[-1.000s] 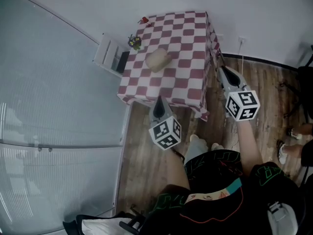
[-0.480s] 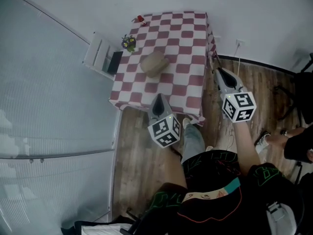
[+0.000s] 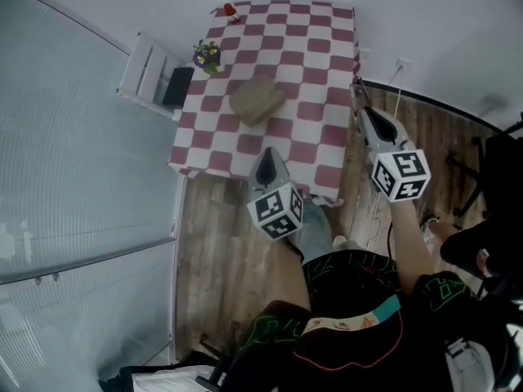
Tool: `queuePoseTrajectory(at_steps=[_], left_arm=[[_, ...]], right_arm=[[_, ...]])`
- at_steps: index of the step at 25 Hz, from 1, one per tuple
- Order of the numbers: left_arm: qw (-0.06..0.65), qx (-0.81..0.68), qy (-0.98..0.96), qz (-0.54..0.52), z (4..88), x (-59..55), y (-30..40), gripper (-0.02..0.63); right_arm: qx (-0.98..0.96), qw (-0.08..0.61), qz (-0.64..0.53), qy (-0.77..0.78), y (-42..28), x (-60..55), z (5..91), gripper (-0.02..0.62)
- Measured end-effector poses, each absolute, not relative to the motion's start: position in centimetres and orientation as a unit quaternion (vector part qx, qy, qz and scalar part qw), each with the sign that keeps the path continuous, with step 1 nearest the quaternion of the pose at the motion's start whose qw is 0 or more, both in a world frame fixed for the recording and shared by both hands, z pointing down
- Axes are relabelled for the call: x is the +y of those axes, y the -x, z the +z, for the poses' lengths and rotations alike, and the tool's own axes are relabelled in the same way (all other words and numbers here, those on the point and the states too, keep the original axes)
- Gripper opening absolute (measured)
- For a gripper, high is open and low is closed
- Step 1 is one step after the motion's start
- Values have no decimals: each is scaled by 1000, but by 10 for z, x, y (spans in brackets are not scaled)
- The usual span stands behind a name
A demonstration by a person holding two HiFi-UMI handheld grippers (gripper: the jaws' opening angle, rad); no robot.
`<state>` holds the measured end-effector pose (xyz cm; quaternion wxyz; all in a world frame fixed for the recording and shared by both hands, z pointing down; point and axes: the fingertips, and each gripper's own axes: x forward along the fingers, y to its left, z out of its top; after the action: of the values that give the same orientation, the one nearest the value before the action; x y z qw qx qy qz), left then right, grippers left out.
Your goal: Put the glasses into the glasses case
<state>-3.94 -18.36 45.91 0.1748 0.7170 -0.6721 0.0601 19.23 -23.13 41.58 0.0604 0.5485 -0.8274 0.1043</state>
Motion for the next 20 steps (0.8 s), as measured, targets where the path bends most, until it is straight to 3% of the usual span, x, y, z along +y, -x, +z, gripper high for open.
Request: queuePoseTrajectory(at_steps=[20], left_arm=[[254,-712,-654,33,517,-234,127,11]], right_arm=[[-873,145,98,-454,-78,-324,453,21]])
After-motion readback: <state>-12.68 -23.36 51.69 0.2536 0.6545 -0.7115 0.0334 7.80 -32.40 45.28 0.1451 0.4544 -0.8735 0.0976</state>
